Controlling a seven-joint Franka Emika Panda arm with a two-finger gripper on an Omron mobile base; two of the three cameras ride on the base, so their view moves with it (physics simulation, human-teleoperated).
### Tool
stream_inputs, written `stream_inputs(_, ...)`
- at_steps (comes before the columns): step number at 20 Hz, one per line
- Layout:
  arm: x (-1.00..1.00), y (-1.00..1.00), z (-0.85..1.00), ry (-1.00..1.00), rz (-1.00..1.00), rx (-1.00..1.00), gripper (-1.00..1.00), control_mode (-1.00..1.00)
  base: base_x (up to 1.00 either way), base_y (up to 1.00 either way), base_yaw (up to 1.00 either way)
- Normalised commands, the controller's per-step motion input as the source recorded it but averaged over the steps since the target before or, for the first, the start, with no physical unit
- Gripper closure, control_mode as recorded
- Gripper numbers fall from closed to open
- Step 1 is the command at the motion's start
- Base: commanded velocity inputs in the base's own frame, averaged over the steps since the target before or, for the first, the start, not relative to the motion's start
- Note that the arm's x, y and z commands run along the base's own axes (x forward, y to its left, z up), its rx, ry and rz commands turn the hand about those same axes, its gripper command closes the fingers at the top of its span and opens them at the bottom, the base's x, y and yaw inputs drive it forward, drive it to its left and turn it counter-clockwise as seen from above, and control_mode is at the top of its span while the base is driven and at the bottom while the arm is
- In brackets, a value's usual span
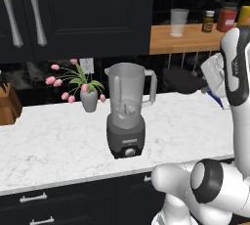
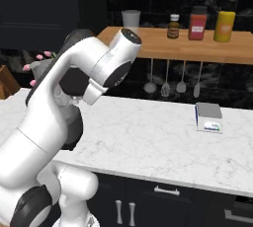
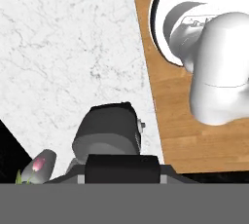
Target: Close the lid blender by securely placing the lid on top.
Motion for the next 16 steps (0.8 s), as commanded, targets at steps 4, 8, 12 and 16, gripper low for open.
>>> stream_inputs(4,-0.01,0.54,0.62,-0.06,-0.03,0.00,1.00,-1.00,0.00,0.00,0.00)
stream_inputs(8,0.00,0.50,0.47,0.00,0.00,0.00,1.00,-1.00,0.00,0.00,0.00)
stream_inputs(12,0.00,0.48,0.32,0.00,0.00,0.00,1.00,-1.00,0.00,0.00,0.00)
stream_inputs(16,0.00,0.50,0.21,0.03,0.00,0.00,1.00,-1.00,0.00,0.00,0.00)
